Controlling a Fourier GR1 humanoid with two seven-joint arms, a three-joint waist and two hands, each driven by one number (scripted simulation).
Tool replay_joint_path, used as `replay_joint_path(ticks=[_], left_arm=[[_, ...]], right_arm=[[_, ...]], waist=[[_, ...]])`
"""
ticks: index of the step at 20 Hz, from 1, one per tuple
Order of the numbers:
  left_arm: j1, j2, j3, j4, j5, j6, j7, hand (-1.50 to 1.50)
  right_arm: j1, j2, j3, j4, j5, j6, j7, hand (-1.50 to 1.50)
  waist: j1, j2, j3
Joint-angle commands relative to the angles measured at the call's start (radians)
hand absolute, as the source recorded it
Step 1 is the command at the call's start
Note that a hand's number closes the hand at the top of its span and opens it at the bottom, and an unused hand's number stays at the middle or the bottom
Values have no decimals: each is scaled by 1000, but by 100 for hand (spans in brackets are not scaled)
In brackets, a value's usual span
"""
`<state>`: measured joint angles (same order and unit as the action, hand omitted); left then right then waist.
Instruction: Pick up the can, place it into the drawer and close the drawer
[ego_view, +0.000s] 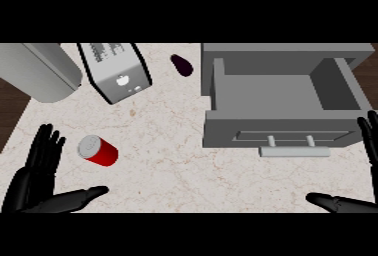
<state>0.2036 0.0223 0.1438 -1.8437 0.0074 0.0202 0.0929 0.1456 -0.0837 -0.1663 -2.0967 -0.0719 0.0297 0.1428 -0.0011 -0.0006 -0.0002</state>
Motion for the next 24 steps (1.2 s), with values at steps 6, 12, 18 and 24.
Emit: replay_joint_path(ticks=[6, 12, 18, 24], left_arm=[[-46, -1, 51, 276, -17, 28, -203, -150], [-104, 2, 77, 437, 4, 40, -275, -150], [-167, 27, 108, 642, 5, 43, -408, -150], [-222, 59, 145, 772, 51, 26, -465, -150]], right_arm=[[23, 14, -7, -79, 10, 2, 40, -150], [48, 3, -62, -38, -36, 56, 0, -150], [62, 24, -63, -111, -38, 47, 39, -150], [53, -15, -115, -141, -89, 93, 104, -150]], waist=[[-1, 0, 0], [-2, 0, 0], [-4, 0, 0], [-3, 0, 0]])
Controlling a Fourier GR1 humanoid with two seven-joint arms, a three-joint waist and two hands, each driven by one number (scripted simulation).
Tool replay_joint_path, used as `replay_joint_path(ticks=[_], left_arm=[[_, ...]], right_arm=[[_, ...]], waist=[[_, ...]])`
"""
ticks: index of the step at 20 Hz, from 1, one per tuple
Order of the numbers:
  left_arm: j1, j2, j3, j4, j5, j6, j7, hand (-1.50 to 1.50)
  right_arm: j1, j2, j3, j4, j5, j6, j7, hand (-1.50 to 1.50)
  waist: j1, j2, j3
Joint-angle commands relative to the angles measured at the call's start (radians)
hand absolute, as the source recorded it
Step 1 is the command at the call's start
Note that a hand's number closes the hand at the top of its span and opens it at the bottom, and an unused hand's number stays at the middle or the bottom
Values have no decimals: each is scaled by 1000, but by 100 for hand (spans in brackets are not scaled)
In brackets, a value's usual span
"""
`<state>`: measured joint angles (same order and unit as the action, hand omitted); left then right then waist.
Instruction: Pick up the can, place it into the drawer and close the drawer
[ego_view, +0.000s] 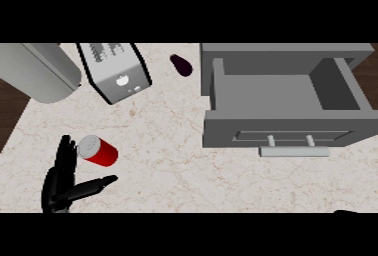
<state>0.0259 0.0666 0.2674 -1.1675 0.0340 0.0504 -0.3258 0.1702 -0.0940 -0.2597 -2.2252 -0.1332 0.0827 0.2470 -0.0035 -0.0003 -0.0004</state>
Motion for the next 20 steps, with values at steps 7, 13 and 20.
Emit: replay_joint_path(ticks=[7, 13, 20], left_arm=[[-130, 47, 35, 275, 41, 11, -116, -150], [-297, 88, 67, 539, 50, -6, -254, -150], [-378, 132, 29, 613, 41, -96, -210, -150]], right_arm=[[20, 9, -20, -75, -12, 31, 71, -150], [30, 43, -2, -34, 8, 44, 5, -150], [-27, 21, -11, -71, 29, 11, 68, -150]], waist=[[0, 0, 0], [-5, 1, 0], [-3, 0, 0]])
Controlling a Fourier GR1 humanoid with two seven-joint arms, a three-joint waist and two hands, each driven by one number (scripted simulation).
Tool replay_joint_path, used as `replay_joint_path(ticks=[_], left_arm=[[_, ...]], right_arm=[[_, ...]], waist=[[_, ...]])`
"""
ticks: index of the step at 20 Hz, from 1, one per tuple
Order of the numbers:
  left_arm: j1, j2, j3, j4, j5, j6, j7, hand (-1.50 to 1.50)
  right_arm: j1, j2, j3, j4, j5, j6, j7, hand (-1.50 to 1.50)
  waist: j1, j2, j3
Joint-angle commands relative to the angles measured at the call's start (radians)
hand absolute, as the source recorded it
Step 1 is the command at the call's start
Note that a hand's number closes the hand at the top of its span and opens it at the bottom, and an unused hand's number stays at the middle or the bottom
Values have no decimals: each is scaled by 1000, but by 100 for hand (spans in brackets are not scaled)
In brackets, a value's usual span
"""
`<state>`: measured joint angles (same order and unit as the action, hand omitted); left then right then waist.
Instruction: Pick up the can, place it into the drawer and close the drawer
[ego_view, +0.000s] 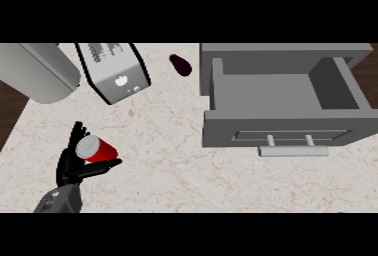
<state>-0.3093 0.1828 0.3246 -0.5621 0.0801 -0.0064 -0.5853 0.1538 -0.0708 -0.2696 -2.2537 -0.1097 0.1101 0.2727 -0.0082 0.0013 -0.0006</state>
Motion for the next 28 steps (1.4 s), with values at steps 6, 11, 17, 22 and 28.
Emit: replay_joint_path(ticks=[6, 11, 17, 22, 28], left_arm=[[-98, 35, -23, 157, 0, -128, -75, 150], [-145, -3, -26, 205, 8, -138, -128, 150], [-126, -26, -49, 87, 40, -158, -78, 150], [-218, -81, -59, 104, 41, -96, -60, 150], [-305, -180, -123, 53, 38, -1, 1, 150]], right_arm=[[-30, -25, -51, 32, -42, 13, 14, -150], [-97, -18, -2, 33, 56, -40, 34, -150], [-62, -18, -27, -12, -1, -20, 73, -150], [-3, 21, -18, 3, 28, -5, -13, -150], [-35, 13, -31, -1, 31, -29, 5, -150]], waist=[[-2, 1, 0], [-1, 2, 0], [6, -2, 1], [1, -1, 1], [5, -5, 1]])
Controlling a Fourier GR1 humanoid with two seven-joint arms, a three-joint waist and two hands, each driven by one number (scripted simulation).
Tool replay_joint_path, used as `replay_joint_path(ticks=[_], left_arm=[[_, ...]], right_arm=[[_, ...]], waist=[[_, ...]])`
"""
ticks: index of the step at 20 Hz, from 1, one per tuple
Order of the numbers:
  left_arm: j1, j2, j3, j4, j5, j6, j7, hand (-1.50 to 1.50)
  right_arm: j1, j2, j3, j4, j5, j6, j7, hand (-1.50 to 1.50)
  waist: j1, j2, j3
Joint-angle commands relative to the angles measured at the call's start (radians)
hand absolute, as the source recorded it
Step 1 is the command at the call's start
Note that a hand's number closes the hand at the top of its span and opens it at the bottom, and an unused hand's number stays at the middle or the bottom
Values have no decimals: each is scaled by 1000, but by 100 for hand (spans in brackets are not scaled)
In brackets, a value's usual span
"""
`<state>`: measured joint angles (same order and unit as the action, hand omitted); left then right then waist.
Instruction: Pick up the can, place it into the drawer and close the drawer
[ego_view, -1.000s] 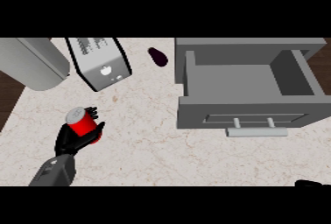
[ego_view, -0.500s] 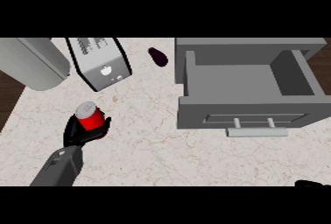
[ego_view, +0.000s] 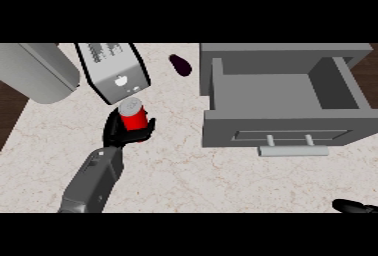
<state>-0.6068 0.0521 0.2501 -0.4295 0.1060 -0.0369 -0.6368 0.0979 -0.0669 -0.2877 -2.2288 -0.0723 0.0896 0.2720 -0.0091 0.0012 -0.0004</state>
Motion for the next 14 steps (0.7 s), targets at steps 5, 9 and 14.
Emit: replay_joint_path(ticks=[5, 9, 14], left_arm=[[-52, -49, -101, -215, -25, 71, 212, 150], [-109, -51, -154, -347, -20, 94, 355, 150], [-153, -52, -301, -515, 95, 215, 540, 150]], right_arm=[[-7, -16, -16, -25, 13, -11, 35, -150], [-40, -53, -70, 15, -35, -2, 39, -150], [-44, -36, -24, -17, 15, -20, 66, -150]], waist=[[13, -5, 1], [16, -8, 1], [11, -8, 1]])
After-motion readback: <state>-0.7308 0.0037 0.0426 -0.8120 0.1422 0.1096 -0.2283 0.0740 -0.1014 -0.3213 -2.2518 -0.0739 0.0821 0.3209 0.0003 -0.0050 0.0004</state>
